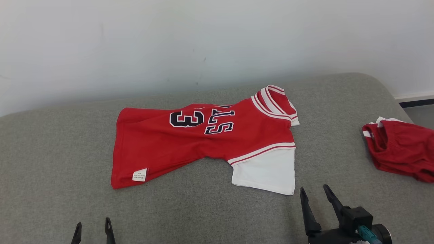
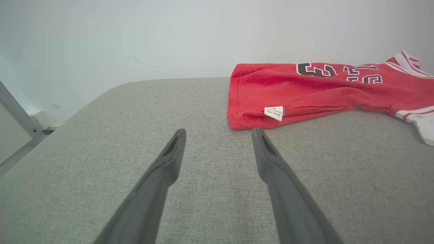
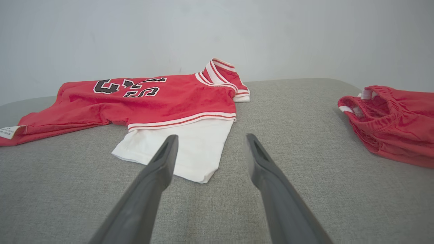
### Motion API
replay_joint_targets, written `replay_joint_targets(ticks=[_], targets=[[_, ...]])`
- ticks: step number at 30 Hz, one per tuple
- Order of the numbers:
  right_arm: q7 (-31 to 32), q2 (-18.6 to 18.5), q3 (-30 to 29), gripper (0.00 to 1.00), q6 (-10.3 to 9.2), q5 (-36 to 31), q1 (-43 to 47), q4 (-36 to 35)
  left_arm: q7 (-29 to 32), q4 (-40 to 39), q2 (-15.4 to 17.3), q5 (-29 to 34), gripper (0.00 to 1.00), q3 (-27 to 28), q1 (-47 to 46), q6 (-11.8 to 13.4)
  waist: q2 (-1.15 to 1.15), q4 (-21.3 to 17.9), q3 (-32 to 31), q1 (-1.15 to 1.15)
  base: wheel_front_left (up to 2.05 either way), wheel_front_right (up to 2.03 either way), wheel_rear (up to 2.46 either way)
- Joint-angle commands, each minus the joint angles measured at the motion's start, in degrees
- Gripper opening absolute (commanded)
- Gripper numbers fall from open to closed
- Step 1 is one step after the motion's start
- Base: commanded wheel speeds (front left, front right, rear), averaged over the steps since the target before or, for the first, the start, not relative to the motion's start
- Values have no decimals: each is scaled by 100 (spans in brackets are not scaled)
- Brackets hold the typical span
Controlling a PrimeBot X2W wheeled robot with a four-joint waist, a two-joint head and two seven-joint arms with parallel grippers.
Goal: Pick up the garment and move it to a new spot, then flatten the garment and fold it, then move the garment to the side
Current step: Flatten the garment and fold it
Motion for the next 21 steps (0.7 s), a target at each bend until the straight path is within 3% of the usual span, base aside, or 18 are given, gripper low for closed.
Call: replay_joint_targets(ticks=[1, 10, 21], targets=[[3, 17, 2, 100, 3, -9, 57, 4, -19, -56, -10, 23, 100, -3, 86, 28, 1, -8, -41, 2, 0, 0, 0], [3, 25, -41, 100, 3, 78, 14, 135, -19, -135, -30, -47, 100, -134, 29, -4, 1, 30, 61, 2, 0, 0, 0], [3, 23, 78, 100, 3, 295, -521, 569, -19, -93, -30, -235, 100, -587, -459, 69, 1, 239, 779, 2, 0, 0, 0]])
